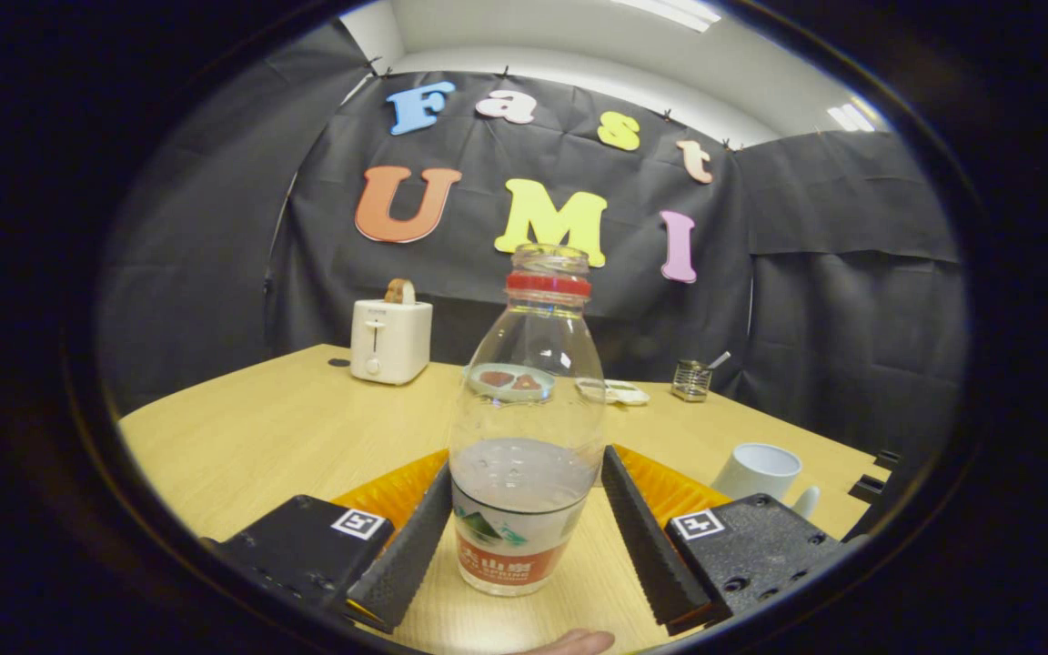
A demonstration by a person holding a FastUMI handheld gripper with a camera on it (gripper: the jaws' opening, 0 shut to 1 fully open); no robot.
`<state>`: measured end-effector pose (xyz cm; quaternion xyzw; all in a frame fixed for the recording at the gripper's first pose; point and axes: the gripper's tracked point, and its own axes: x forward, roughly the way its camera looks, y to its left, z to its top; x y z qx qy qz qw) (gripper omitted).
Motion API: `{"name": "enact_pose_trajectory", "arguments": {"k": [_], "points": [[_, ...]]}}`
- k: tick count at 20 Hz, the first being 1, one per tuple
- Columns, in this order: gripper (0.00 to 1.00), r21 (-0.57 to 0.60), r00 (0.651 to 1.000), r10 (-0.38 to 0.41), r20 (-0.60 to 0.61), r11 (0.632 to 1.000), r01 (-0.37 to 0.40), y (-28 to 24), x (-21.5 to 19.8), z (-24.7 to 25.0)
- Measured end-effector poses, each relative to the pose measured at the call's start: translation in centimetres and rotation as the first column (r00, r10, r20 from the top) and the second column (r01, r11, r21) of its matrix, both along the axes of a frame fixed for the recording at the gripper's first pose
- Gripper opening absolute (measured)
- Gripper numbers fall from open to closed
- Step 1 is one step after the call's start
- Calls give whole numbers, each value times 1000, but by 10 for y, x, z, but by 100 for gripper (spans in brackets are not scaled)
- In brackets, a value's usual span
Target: Take the bottle from table, then pour the juice into the cup, finally place the bottle on the coaster
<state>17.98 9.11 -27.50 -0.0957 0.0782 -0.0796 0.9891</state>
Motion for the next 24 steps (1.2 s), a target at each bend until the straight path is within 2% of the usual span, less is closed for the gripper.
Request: {"name": "enact_pose_trajectory", "arguments": {"k": [2,3,7,11,15,20,24], "points": [[84,40,1000,3,15,999,-4,0,1,-2],[81,58,1000,4,18,998,-5,-1,-1,-2],[78,136,999,43,2,990,-43,4,-8,6],[77,250,997,77,-9,966,-73,5,-13,21],[77,384,996,91,-17,920,-78,3,-15,37],[76,492,996,92,-8,867,-76,0,-19,58],[76,616,996,86,1,784,-69,-3,-20,68]]}}
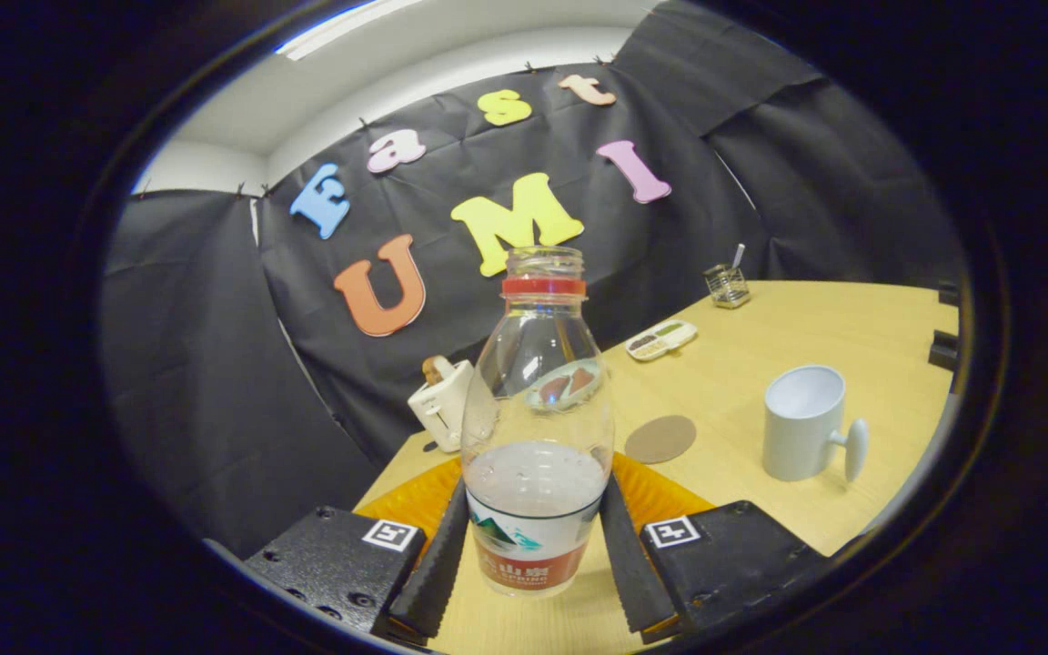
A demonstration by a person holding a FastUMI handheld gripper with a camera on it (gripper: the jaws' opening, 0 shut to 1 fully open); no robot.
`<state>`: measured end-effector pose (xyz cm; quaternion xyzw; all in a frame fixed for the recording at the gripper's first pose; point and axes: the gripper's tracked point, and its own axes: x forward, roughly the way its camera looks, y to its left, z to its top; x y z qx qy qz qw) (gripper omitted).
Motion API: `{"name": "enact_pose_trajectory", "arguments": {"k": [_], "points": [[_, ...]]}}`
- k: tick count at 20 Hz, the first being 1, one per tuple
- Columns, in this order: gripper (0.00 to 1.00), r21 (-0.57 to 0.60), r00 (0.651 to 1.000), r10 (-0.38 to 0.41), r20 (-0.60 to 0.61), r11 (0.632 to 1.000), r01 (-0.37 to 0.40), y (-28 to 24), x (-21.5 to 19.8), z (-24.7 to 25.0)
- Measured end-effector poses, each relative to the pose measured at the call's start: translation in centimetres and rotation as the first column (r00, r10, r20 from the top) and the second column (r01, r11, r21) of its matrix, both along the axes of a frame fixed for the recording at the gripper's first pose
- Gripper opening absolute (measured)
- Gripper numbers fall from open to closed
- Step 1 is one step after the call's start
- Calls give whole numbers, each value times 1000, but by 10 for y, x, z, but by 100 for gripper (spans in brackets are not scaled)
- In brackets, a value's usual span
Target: Take the bottle from table, then pour the juice into the cup, finally place the bottle on the coaster
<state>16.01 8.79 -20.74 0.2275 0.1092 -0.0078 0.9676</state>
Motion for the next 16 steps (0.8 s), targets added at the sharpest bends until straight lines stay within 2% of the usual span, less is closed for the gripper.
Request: {"name": "enact_pose_trajectory", "arguments": {"k": [4,9,12,16], "points": [[76,166,1000,-12,-19,986,15,-4,4,-6],[76,362,998,-36,-60,930,56,-15,11,-23],[76,469,998,-43,-42,881,58,-18,9,-18],[75,614,999,-51,-13,788,48,-17,4,-10]]}}
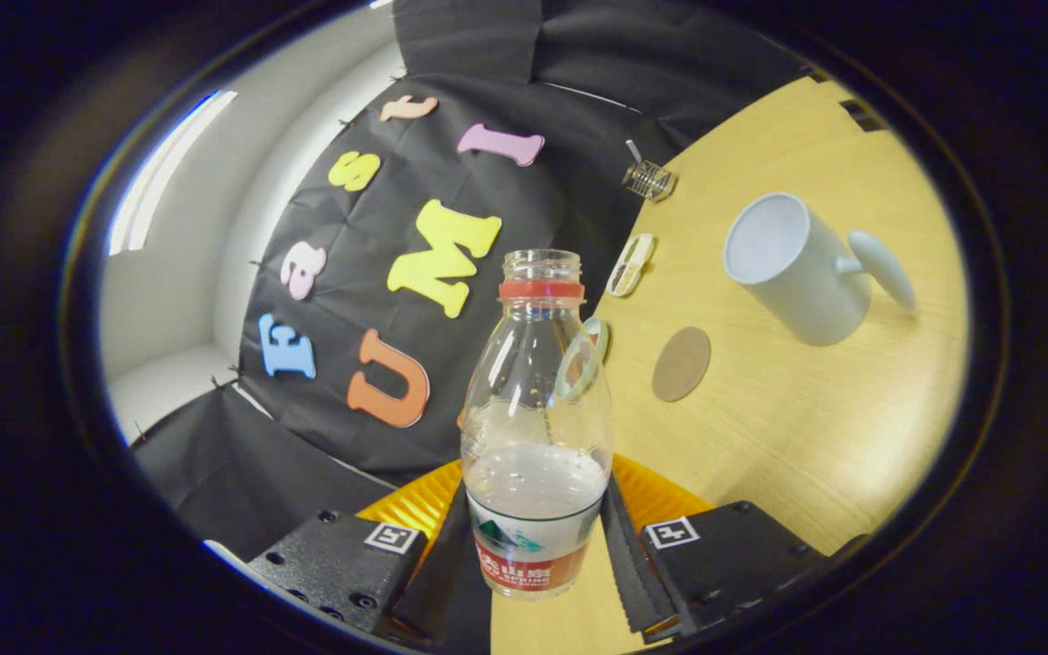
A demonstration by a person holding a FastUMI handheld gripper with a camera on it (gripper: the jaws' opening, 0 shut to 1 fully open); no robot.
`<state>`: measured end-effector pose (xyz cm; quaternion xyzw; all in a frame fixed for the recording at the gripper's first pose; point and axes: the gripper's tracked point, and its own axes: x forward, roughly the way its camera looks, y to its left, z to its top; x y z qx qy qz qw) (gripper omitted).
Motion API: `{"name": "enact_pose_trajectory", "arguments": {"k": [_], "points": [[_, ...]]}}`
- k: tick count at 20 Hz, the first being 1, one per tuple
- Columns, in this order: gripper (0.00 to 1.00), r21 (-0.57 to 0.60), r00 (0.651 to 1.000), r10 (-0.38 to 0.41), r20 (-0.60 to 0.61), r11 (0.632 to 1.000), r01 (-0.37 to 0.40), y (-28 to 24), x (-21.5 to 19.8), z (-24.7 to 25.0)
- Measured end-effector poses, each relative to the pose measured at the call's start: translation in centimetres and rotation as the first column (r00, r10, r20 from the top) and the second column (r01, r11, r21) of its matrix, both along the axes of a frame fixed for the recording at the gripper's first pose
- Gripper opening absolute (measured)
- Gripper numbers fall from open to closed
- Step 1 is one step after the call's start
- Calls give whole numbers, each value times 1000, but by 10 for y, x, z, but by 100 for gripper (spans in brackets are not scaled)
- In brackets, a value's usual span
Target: Take the bottle from table, then pour the juice into the cup, finally place the bottle on the coaster
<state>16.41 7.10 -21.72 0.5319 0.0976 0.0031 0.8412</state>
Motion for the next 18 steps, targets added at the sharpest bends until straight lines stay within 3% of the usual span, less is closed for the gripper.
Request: {"name": "enact_pose_trajectory", "arguments": {"k": [12,18], "points": [[76,322,998,-59,1,945,56,-33,4,15],[75,476,996,-83,-37,875,91,-45,4,12]]}}
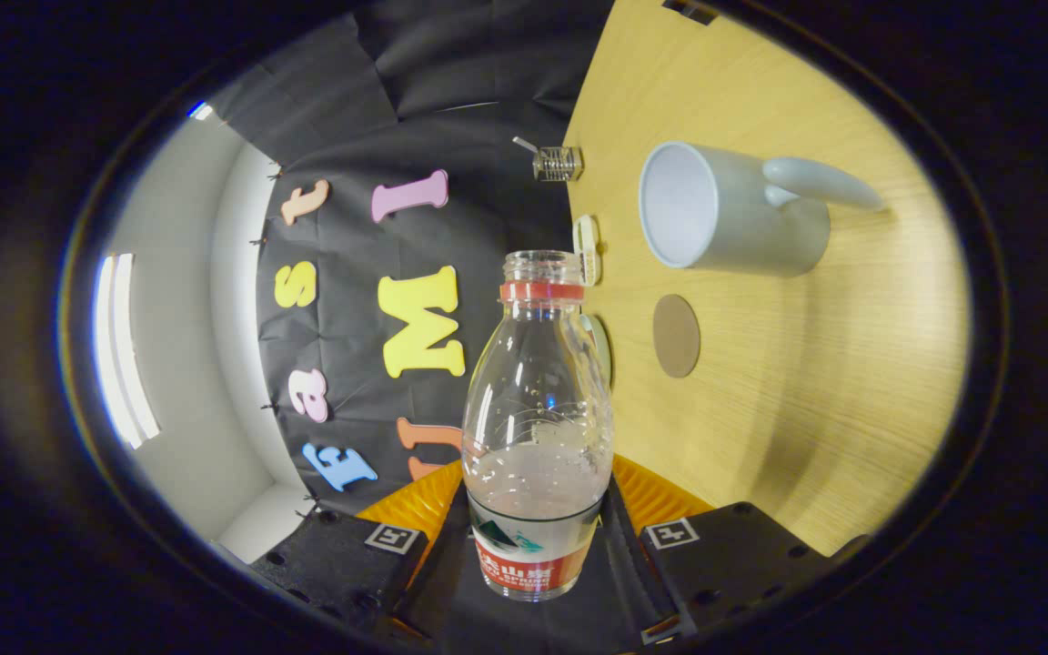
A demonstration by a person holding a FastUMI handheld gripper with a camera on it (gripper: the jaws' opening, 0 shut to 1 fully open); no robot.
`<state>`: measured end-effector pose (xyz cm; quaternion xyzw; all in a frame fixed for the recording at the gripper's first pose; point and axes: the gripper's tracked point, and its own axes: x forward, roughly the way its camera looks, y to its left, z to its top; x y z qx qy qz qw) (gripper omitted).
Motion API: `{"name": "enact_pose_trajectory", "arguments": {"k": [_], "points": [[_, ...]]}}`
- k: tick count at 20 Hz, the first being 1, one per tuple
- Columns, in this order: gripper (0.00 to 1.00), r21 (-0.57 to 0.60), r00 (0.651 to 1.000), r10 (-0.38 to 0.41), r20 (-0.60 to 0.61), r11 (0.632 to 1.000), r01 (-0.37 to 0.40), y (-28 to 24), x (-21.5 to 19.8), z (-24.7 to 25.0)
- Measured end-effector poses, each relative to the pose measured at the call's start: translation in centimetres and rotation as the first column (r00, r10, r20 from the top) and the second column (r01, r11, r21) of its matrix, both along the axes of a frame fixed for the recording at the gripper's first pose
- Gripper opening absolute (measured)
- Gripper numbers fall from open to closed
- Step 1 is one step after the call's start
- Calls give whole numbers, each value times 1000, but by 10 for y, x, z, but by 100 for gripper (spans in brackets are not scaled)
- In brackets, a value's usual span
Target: Take the bottle from table, then pour the juice into the cup, finally place the bottle on the coaster
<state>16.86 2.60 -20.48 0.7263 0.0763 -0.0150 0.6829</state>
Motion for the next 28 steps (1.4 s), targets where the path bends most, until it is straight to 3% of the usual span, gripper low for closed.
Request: {"name": "enact_pose_trajectory", "arguments": {"k": [4,28], "points": [[75,62,1000,-10,0,998,9,-5,2,2],[75,125,1000,-18,-24,992,21,-9,3,13]]}}
